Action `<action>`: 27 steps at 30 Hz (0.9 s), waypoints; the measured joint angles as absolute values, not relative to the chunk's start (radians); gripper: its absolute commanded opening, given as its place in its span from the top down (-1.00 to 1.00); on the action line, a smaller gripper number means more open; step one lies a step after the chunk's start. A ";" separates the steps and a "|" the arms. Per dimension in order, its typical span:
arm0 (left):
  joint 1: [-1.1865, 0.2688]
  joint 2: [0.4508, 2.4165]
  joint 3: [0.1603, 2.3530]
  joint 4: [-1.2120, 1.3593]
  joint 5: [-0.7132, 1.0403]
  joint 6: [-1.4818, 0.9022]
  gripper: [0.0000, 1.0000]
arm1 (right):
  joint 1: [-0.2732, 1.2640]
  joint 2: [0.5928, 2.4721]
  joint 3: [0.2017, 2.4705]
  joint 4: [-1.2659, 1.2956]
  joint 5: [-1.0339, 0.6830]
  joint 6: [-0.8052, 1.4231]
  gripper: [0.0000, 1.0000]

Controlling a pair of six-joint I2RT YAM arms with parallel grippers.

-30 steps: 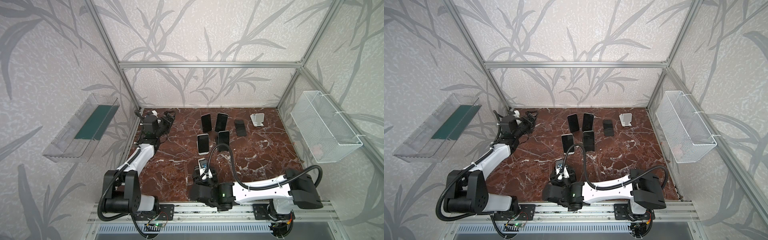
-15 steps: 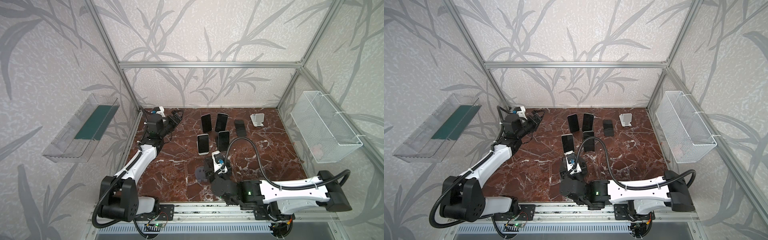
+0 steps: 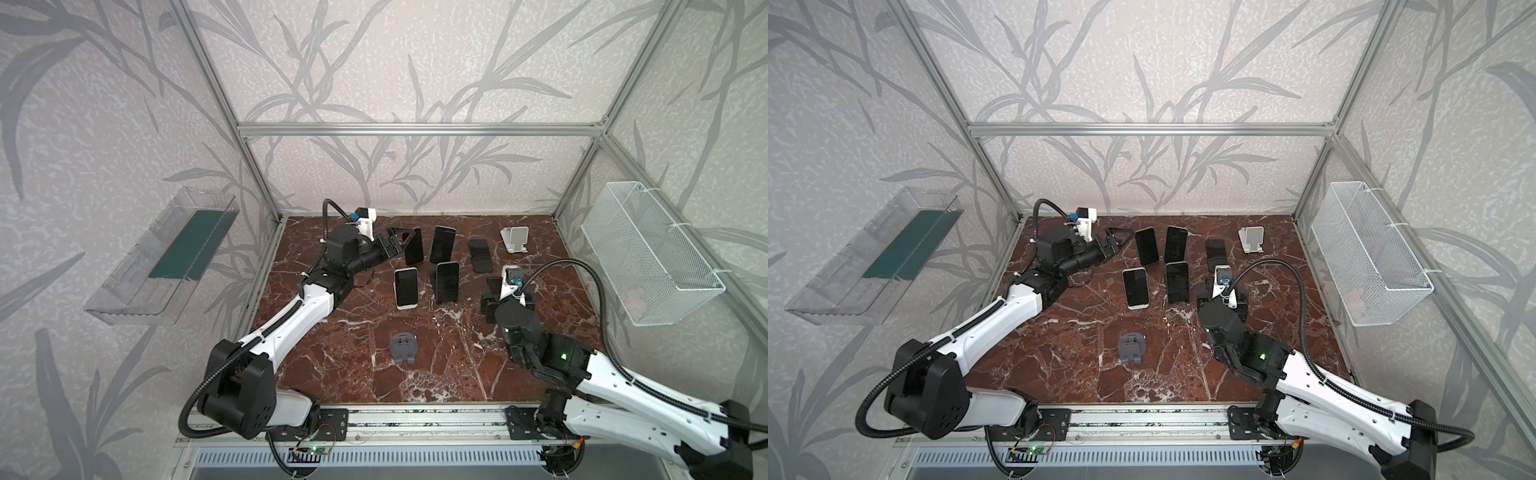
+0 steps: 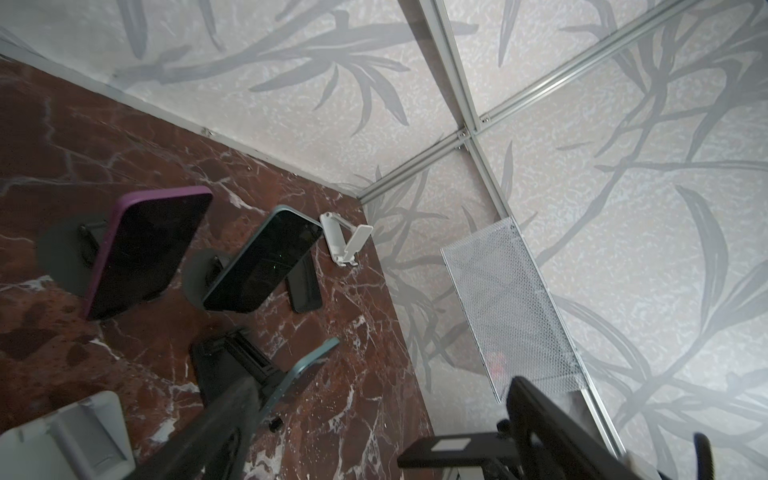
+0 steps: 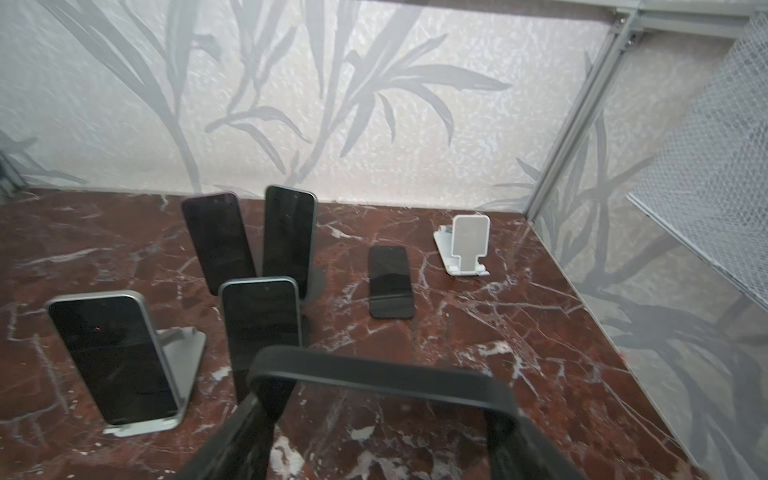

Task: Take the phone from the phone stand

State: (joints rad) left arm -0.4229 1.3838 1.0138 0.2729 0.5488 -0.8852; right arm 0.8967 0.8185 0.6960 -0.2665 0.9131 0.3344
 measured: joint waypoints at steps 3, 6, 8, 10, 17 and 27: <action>-0.476 1.395 1.023 0.252 0.555 -0.867 -0.88 | 0.772 0.802 0.685 -0.306 0.815 0.321 -0.40; -0.519 1.417 1.032 0.245 0.562 -0.862 -0.88 | 0.662 0.812 0.685 -0.329 0.714 0.310 -0.41; -0.543 1.429 1.032 0.236 0.566 -0.857 -0.88 | 0.591 0.842 0.693 -0.347 0.640 0.303 -0.41; -0.562 1.442 1.034 0.219 0.566 -0.852 -0.88 | 0.529 0.892 0.711 -0.366 0.566 0.298 -0.41; -0.588 1.468 1.052 0.139 0.544 -0.810 -0.88 | 0.397 1.074 0.810 -0.392 0.372 0.274 -0.41; -0.588 1.435 1.063 0.080 0.469 -0.750 -0.88 | 0.318 1.287 0.942 -0.397 0.197 0.242 -0.41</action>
